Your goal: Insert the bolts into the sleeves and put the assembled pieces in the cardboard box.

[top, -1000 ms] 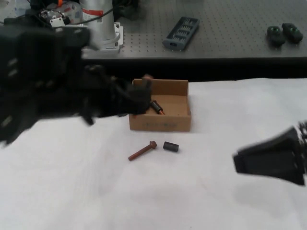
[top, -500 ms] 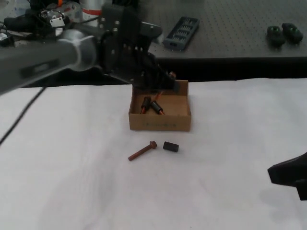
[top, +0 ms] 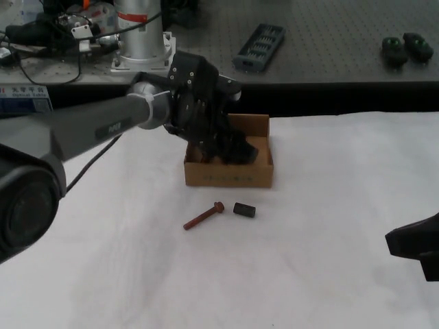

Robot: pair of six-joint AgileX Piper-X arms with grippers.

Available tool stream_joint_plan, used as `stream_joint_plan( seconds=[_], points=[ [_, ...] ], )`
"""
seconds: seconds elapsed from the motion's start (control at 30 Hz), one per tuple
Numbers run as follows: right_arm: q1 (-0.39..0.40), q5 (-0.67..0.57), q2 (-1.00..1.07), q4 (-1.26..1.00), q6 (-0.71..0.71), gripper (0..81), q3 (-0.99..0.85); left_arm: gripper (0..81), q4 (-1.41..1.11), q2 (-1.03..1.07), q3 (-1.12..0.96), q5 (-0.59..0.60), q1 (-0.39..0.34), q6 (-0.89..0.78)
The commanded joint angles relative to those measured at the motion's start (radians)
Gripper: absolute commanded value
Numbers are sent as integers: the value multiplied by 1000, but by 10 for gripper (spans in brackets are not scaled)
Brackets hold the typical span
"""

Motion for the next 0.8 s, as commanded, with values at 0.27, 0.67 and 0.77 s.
stream_joint_plan(
  seconds=[0.27, 0.67, 0.77],
  points=[
    [-5, 0, -9, -4, -8, 20, -10, 382, 28, -50, -42, -89, -3, -12],
    [-5, 0, -9, 15, -8, 20, -10, 7, 417, -293, -43, -89, -3, 51],
    [-5, 0, -14, 61, -8, 20, -10, 7, 587, -348, -38, -89, -3, 107]
  ],
)
